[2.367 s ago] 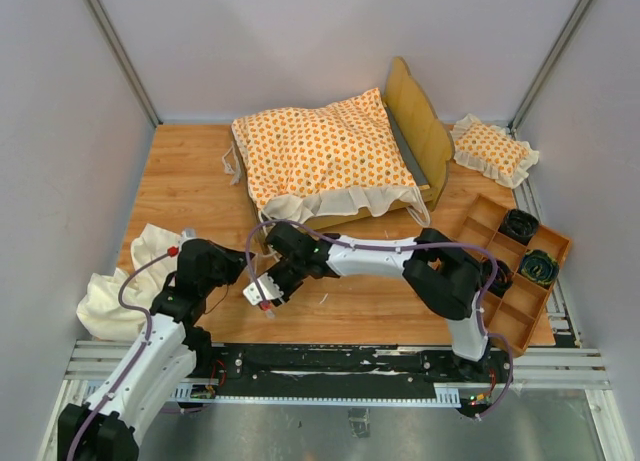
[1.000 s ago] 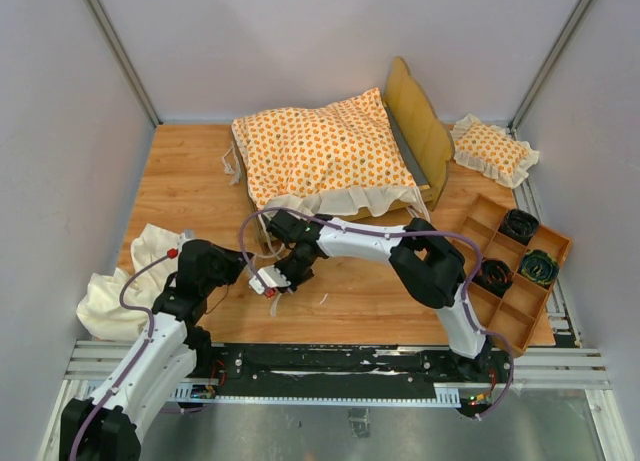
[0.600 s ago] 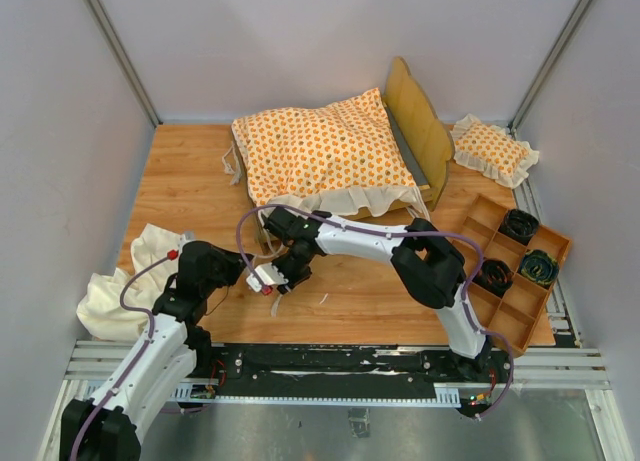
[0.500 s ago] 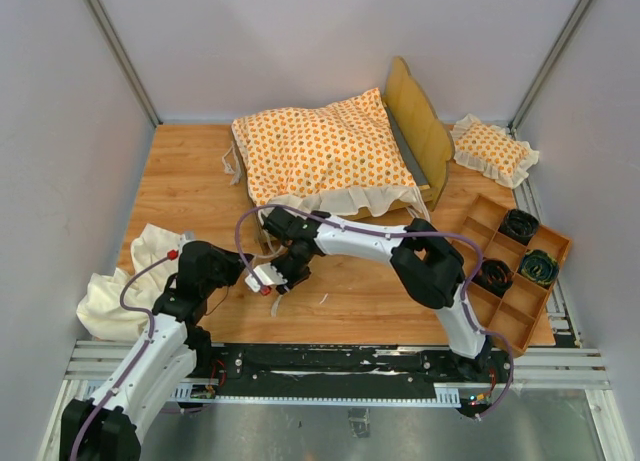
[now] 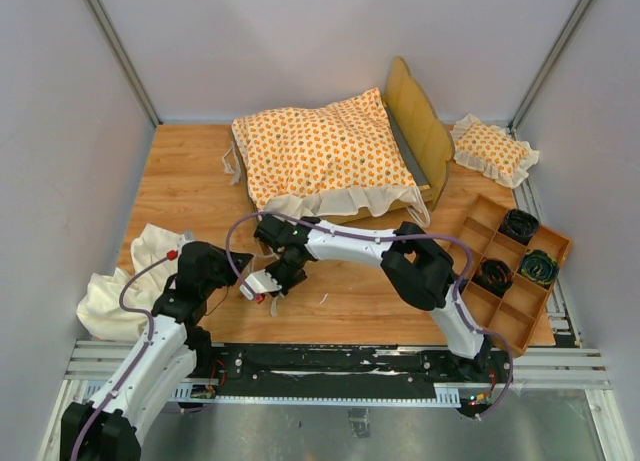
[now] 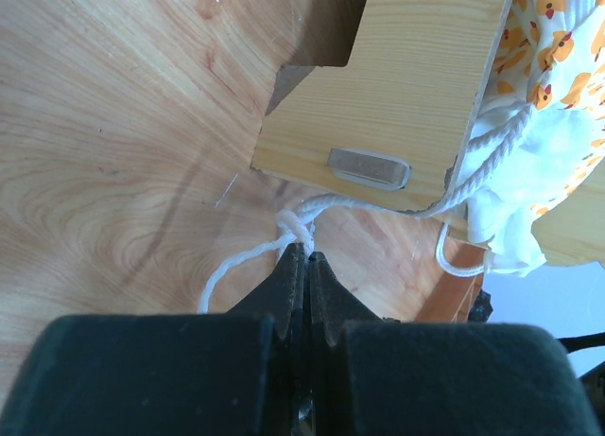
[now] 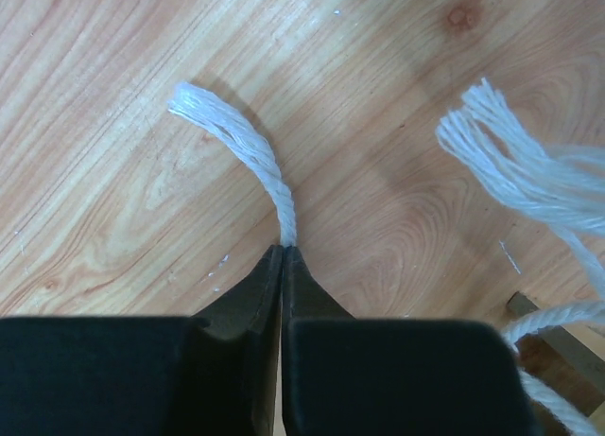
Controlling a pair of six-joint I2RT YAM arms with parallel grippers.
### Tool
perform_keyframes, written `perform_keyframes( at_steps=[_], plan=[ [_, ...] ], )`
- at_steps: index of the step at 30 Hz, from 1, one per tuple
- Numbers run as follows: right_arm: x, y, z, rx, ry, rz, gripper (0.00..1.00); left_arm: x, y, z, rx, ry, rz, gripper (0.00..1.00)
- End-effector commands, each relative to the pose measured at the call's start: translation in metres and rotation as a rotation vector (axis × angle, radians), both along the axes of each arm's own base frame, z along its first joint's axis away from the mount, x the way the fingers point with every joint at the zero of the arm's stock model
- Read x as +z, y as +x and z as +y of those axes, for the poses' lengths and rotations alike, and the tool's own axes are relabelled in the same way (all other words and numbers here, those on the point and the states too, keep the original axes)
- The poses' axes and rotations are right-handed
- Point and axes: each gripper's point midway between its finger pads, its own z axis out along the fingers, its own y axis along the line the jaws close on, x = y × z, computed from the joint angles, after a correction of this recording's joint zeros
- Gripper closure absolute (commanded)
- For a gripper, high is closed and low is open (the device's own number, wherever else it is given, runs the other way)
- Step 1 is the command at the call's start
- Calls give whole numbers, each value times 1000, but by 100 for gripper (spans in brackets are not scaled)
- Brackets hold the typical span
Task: Set up the pet bed
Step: Tie the ropes to the bed frame.
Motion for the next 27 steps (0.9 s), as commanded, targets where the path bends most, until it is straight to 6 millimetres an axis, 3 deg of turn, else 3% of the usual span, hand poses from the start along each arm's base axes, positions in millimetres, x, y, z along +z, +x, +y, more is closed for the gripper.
perform_keyframes(
  at_steps=[1, 5, 7, 8, 13, 17, 20, 24, 27],
  plan=[
    [-16, -8, -18, -12, -102, -1, 100, -1, 1, 7, 25, 23, -7, 100],
    [17, -6, -16, -68, 4, -30, 100, 4, 2, 10, 22, 53, -23, 100],
    [33, 11, -10, -199, 83, -97, 100, 6, 3, 13, 22, 85, -21, 99],
    [45, 30, -4, -329, 140, -154, 100, 6, 2, 14, 16, 102, -18, 99],
    [98, 32, 1, -534, 395, 22, 100, -13, -11, 2, -60, 71, 6, 97],
    [136, 53, -11, -759, 640, 88, 100, -20, -18, 3, -54, 63, 16, 100],
    [142, 65, -21, -898, 692, 118, 100, -16, -19, 6, -39, 69, -3, 100],
    [123, 88, -33, -1083, 650, 75, 100, -16, -20, 7, -31, 64, -2, 100],
    [119, 105, -39, -1193, 648, 72, 100, -22, -23, 11, -13, 72, 20, 100]
  ],
)
